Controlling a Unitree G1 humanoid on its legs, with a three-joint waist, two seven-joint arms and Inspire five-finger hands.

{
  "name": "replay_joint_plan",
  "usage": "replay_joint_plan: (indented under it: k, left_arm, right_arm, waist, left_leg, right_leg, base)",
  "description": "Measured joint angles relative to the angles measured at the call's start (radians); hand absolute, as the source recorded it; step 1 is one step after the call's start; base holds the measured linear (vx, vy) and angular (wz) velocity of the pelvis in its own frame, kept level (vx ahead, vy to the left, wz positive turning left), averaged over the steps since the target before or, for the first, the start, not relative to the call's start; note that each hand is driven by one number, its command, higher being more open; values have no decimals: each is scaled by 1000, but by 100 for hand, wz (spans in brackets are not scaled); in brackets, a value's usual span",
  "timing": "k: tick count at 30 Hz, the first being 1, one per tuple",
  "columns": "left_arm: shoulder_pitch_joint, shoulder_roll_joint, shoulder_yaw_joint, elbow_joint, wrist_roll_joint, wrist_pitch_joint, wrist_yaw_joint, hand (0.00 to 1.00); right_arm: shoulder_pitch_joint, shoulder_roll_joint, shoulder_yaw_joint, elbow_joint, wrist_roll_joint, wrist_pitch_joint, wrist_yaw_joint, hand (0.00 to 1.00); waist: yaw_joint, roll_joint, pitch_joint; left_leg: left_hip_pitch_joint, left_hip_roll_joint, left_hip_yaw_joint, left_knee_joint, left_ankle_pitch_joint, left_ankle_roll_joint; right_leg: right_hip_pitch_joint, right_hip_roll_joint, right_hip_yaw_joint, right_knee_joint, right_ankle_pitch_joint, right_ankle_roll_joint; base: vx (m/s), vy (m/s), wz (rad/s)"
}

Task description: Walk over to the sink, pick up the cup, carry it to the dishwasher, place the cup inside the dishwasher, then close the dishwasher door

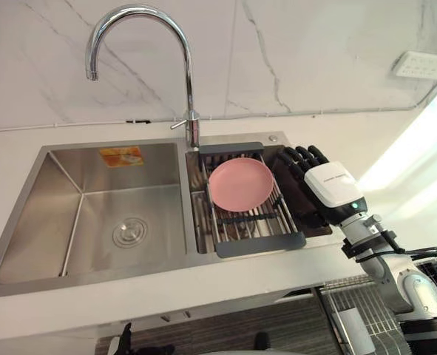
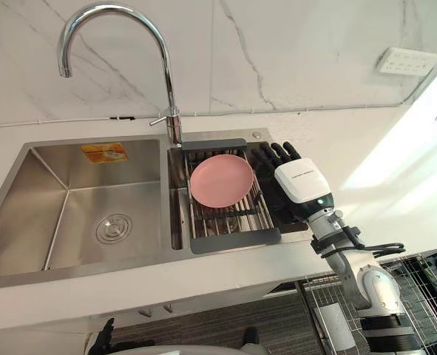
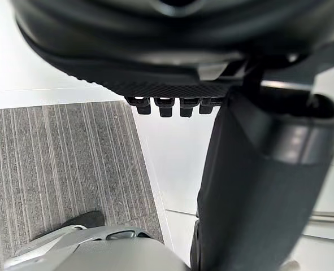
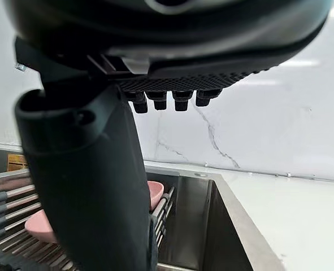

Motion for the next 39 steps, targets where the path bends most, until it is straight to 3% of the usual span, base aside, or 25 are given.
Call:
replay_joint_plan:
  k: [16, 33, 39]
  left_arm:
    - [-10, -1, 0, 30, -1, -24, 5, 100]
    - [-18, 5, 1, 34, -20, -26, 8, 100]
    - [-18, 10, 7, 28, -20, -26, 8, 100]
  right_arm:
    - [-13, 1, 55, 93, 0, 10, -21, 100]
    - [-60, 4, 83, 156, -8, 16, -46, 100]
    - [-63, -10, 66, 141, -7, 4, -5, 100]
  waist:
    - [7, 11, 8]
    - [9, -5, 31]
    - [8, -15, 38]
  left_leg:
    - [-2, 1, -42, -2, 7, -3]
    - [5, -1, -77, -51, 56, -13]
    - [2, -3, -104, -56, 63, -16]
  right_leg:
    - [21, 0, -49, -1, 0, -1]
    - [26, 0, -82, -6, 4, -9]
    - [30, 0, -100, -6, 4, -10]
  base:
    - [-34, -25, 7]
    - [-60, -36, 6]
    - [-41, -28, 9]
